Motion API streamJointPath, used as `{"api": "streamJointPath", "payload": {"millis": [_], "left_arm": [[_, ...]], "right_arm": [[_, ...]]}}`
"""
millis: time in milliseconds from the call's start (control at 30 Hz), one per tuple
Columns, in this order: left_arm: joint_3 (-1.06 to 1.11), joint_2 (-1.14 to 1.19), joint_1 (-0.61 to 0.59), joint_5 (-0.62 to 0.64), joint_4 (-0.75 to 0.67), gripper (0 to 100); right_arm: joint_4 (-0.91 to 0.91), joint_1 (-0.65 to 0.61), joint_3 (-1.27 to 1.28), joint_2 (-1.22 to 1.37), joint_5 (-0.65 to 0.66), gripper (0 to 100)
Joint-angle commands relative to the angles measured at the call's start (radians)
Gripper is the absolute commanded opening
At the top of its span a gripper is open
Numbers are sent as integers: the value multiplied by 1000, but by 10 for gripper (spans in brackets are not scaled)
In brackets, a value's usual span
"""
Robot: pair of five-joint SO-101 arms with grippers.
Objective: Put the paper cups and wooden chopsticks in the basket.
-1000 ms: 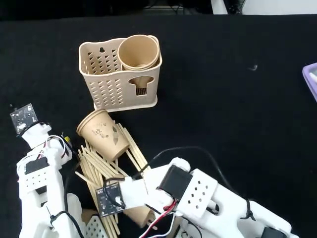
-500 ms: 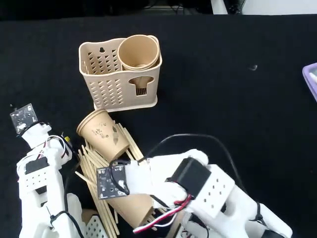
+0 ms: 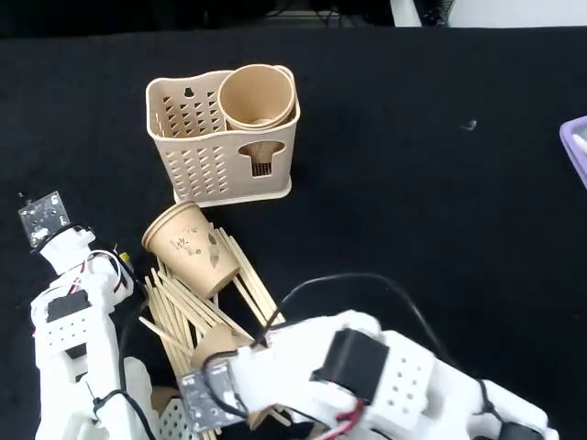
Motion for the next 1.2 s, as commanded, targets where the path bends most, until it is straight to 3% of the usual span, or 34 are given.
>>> {"api": "streamJointPath", "payload": {"millis": [0, 300, 467, 867, 1167], "left_arm": [[-13, -21, -12, 5, -17, 195], [-15, -21, -12, 5, -17, 195], [-15, -21, -12, 5, -18, 195], [-5, -21, -53, 11, -78, 195], [-10, -21, -53, 11, -80, 195]], "right_arm": [[-18, 46, 24, -90, 8, 194], [-158, 186, 282, -331, 124, 193], [-152, 129, 283, -369, 118, 193], [-150, -160, 220, -205, 8, 192], [-121, -68, 166, -266, -8, 191]]}}
